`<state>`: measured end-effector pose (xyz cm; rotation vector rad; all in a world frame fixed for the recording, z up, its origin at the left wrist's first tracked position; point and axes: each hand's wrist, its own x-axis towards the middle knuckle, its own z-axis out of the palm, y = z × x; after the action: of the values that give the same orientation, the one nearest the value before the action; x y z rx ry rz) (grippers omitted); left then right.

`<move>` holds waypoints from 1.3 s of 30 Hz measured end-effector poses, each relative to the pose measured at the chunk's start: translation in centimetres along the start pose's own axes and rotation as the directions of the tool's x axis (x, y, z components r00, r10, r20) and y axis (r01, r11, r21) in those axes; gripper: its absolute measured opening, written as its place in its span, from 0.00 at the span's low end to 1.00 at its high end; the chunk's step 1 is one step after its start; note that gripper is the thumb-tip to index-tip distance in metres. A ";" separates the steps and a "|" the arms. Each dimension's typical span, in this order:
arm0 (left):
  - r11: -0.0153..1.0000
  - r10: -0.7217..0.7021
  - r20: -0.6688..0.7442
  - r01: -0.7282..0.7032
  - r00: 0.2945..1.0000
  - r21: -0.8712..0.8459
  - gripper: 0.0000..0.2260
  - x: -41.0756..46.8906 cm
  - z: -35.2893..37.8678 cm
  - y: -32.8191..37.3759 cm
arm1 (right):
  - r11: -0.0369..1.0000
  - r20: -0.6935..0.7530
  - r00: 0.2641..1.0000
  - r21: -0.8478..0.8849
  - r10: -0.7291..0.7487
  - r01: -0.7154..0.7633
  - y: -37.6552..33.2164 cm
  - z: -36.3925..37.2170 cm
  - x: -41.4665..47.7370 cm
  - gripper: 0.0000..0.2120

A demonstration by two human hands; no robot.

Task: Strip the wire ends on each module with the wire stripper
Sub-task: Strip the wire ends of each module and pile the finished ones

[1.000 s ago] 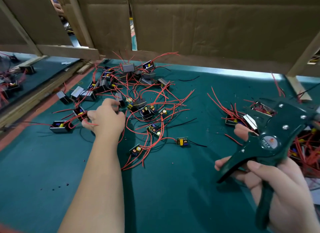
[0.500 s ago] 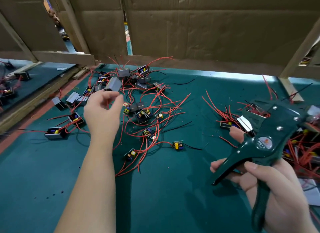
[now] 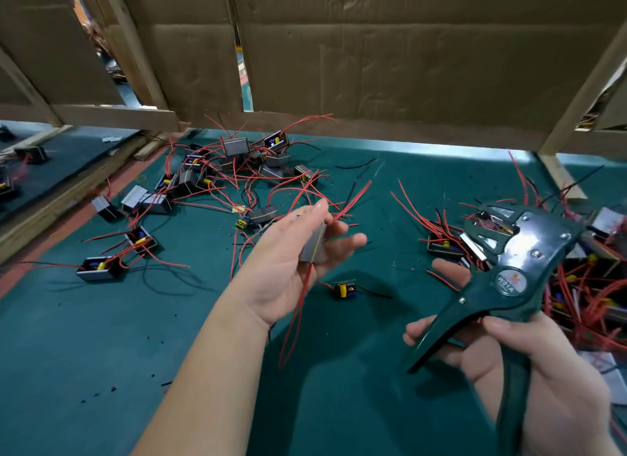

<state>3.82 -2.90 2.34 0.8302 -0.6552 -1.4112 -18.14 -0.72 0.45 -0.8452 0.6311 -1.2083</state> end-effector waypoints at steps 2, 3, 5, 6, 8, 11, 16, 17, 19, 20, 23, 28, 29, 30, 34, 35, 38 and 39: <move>0.996 -0.051 -0.010 0.052 0.999 0.070 0.10 -0.1 0.2 -0.2 | 1.000 0.006 1.000 0.024 0.010 -0.010 -0.2 0.2 -0.1 0.29; 0.992 -0.061 -0.010 0.062 0.998 0.111 0.12 -0.1 0.2 -0.2 | 0.999 0.012 1.000 0.040 0.022 -0.022 -0.3 0.3 -0.2 0.30; 0.981 -0.060 -0.023 0.064 0.998 0.181 0.14 -0.1 0.3 -0.2 | 0.998 0.027 0.999 0.055 0.042 -0.043 -0.5 0.5 -0.2 0.32; 0.977 -0.051 -0.037 0.058 0.998 0.207 0.15 -0.2 0.4 -0.1 | 0.997 0.033 0.998 0.061 0.053 -0.055 -0.7 0.7 -0.3 0.32; 0.963 -0.007 -0.066 0.025 0.998 0.270 0.15 -0.2 0.6 -0.2 | 0.995 0.046 0.996 0.069 0.075 -0.078 -0.7 0.8 -0.3 0.32; 0.921 0.110 -0.035 -0.089 0.993 0.379 0.05 -0.3 0.6 -0.7 | 0.992 0.046 0.994 0.068 0.099 -0.102 -0.8 0.9 -0.4 0.34; 0.828 0.244 0.068 -0.244 0.967 0.505 0.12 -0.3 0.4 -0.9 | 0.988 0.066 0.987 0.052 0.143 -0.147 -0.8 1.1 -0.4 0.36; 0.821 0.243 0.070 -0.244 0.967 0.516 0.12 -0.4 0.4 -1.0 | 0.987 0.072 0.986 0.044 0.152 -0.156 -0.8 1.1 -0.5 0.35; 0.841 0.220 0.047 -0.214 0.974 0.497 0.12 -0.5 0.7 -1.0 | 0.985 0.090 0.982 0.032 0.168 -0.171 -0.8 1.1 -0.5 0.33; 0.848 0.215 0.036 -0.205 0.976 0.489 0.11 -0.6 0.9 -1.0 | 0.983 0.094 0.980 0.033 0.178 -0.181 -0.8 1.1 -0.5 0.33; 0.847 0.213 0.042 -0.206 0.976 0.489 0.09 -0.7 1.6 -1.0 | 0.976 0.100 0.973 0.043 0.210 -0.215 -0.8 1.1 -0.5 0.38; 0.855 0.186 0.144 -0.233 0.972 0.464 0.03 -1.3 1.9 -1.0 | 0.983 0.161 0.972 0.030 0.172 -0.179 -1.0 1.3 -0.5 0.31; 0.856 0.183 0.167 -0.241 0.969 0.458 0.02 -1.4 1.9 -1.0 | 0.984 0.173 0.971 0.031 0.167 -0.174 -1.0 1.2 -0.5 0.30; 0.853 0.184 0.189 -0.253 0.965 0.457 0.02 -1.4 1.8 -1.1 | 0.984 0.183 0.969 0.038 0.167 -0.176 -1.0 1.1 -0.5 0.30; 0.806 0.160 0.235 -0.264 0.959 0.529 0.08 -1.4 1.8 -1.4 | 0.969 0.189 0.958 0.080 0.214 -0.232 -1.1 1.0 -0.3 0.33; 0.810 0.153 0.237 -0.259 0.959 0.526 0.09 -1.5 1.8 -1.4 | 0.962 0.199 0.951 0.091 0.237 -0.258 -1.2 1.0 -0.3 0.33; 0.811 0.151 0.239 -0.258 0.959 0.525 0.10 -1.4 1.9 -1.5 | 0.913 0.284 0.892 0.104 0.352 -0.393 -1.5 0.9 -0.2 0.31; 0.798 0.152 0.241 -0.263 0.958 0.542 0.09 -1.4 1.8 -1.5 | 0.895 0.319 0.864 0.094 0.389 -0.437 -1.6 0.8 -0.2 0.30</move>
<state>1.34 -1.71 2.26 1.0572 -1.3207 -1.0993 -18.41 -0.58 2.23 -0.6865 0.4336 -0.7118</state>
